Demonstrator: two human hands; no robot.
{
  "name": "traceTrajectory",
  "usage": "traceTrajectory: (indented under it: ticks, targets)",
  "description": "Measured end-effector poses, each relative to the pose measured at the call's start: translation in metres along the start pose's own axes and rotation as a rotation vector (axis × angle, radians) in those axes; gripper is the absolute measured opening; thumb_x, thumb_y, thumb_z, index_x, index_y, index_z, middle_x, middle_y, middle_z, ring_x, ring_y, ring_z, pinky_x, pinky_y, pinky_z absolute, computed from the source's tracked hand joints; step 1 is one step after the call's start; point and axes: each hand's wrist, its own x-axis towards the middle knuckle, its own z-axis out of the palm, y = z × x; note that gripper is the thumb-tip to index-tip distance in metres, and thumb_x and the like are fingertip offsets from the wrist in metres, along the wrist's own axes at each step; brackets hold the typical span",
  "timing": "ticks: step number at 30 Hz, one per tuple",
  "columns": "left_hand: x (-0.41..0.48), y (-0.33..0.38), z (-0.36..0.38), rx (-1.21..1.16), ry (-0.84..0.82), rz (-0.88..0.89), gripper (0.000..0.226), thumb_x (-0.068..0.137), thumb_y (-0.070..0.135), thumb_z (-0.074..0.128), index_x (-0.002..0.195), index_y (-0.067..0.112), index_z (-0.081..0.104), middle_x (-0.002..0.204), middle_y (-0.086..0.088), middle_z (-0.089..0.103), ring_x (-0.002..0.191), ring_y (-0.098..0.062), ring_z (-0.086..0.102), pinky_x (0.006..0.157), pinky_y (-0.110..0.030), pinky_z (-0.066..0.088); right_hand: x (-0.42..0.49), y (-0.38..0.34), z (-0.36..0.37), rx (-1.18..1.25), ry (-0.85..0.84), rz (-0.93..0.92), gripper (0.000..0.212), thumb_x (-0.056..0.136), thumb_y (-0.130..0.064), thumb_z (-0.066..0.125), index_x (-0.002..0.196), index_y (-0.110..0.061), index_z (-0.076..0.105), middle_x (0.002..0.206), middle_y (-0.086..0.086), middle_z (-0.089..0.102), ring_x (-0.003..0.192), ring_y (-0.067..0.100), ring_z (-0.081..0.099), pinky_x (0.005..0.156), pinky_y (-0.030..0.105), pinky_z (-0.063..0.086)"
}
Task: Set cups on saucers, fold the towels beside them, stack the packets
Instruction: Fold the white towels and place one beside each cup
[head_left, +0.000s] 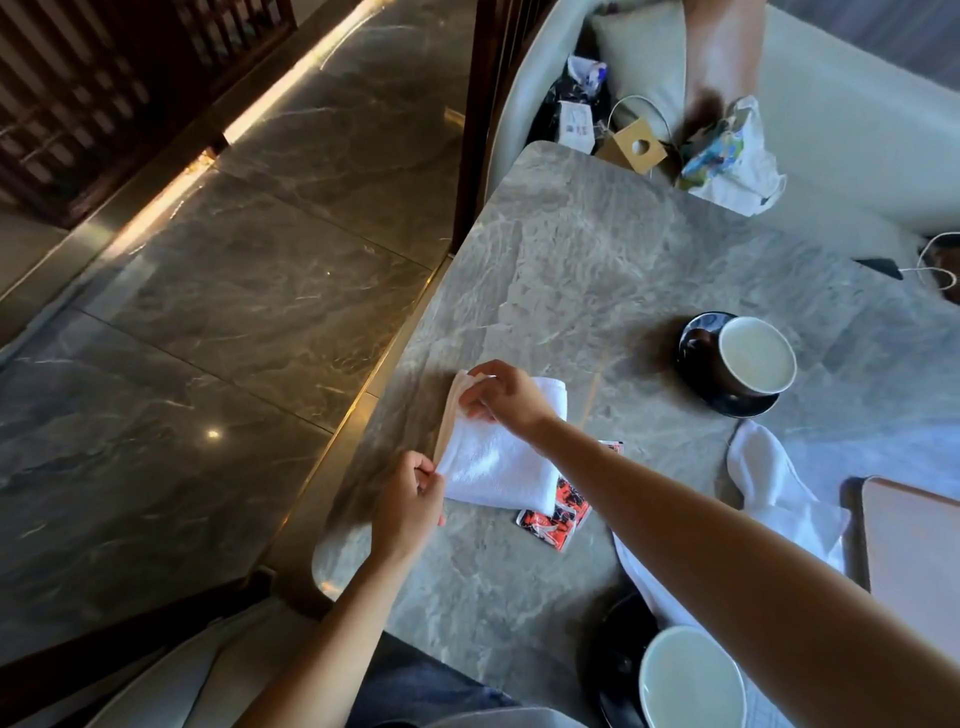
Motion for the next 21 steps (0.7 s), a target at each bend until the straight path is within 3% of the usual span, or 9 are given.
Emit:
traceTrajectory:
  ticks: [4,7,9,12,15,18,20,21]
  targets:
    - [0.000,0.008,-0.003,0.006,-0.029,-0.019,0.006,0.087,0.011,0.046,0.083,0.014,0.047,0.056,-0.004,0.058,0.047,-0.018,0.057,0.062,-0.041,0.051,-0.002,0.001,0.006,-0.025,-0.001,-0.034,0.040,0.083,0.013,0.030,0.116,0.003,0.051,0.099,0.028,0.069,0.048,-0.002,0.061,0.044,0.005,0.039]
    - [-0.002,0.012,-0.010,0.199,-0.032,-0.006,0.006,0.087,0.019,0.049,0.083,0.018,0.045,0.060,0.001,0.056,0.050,-0.012,0.054,0.047,-0.027,0.040,-0.005,0.005,0.010,-0.024,-0.006,-0.042,0.047,0.084,0.012,0.035,0.127,-0.006,0.043,0.109,0.023,0.067,0.063,0.014,0.064,0.055,0.010,0.044]
    - [-0.007,0.013,-0.016,0.387,0.099,0.138,0.009,0.086,0.020,0.054,0.086,0.019,0.045,0.065,0.008,0.053,0.055,-0.010,0.052,0.044,-0.019,0.028,-0.012,0.005,0.011,-0.077,0.060,-0.157,0.047,0.086,0.007,0.039,0.129,-0.011,0.042,0.110,0.013,0.066,0.080,0.019,0.064,0.072,0.022,0.049]
    - [-0.013,0.019,-0.015,0.469,0.252,0.501,0.020,0.081,0.011,0.061,0.099,0.013,0.054,0.086,0.003,0.060,0.074,-0.014,0.058,0.060,-0.017,0.037,-0.025,0.012,0.004,-0.353,0.191,-0.468,0.043,0.088,-0.002,0.043,0.129,-0.012,0.046,0.120,0.004,0.061,0.110,0.020,0.056,0.094,0.035,0.045]
    - [-0.003,0.028,0.001,0.631,0.172,0.752,0.039,0.081,0.011,0.059,0.120,0.011,0.055,0.120,-0.006,0.062,0.110,-0.027,0.060,0.092,-0.041,0.048,-0.037,0.031,-0.001,-0.676,0.198,-0.561,0.054,0.086,-0.003,0.045,0.139,-0.009,0.039,0.144,0.008,0.045,0.135,0.025,0.037,0.113,0.038,0.030]
    - [0.017,0.037,0.019,0.864,0.021,0.743,0.057,0.086,0.018,0.056,0.139,0.007,0.040,0.147,-0.011,0.043,0.140,-0.026,0.032,0.111,-0.057,0.026,-0.042,0.050,0.002,-0.785,0.110,-0.470,0.059,0.091,-0.005,0.039,0.147,-0.008,0.022,0.157,0.009,0.020,0.147,0.023,0.012,0.121,0.038,0.011]
    - [0.030,0.028,0.030,1.050,-0.134,0.654,0.061,0.094,0.029,0.032,0.149,0.012,0.011,0.159,-0.006,0.015,0.144,-0.023,-0.008,0.116,-0.057,0.002,-0.040,0.061,0.002,-0.805,0.090,-0.401,0.059,0.094,-0.008,0.034,0.149,-0.008,0.014,0.160,0.009,0.008,0.148,0.023,0.003,0.121,0.035,0.001]
    - [0.033,0.023,0.032,1.109,-0.167,0.609,0.062,0.094,0.035,0.020,0.149,0.016,0.002,0.160,-0.003,0.005,0.141,-0.023,-0.018,0.115,-0.056,-0.004,-0.039,0.066,0.001,-0.835,0.083,-0.376,0.059,0.095,-0.010,0.032,0.149,-0.008,0.011,0.160,0.009,0.005,0.148,0.024,0.000,0.120,0.034,-0.002]
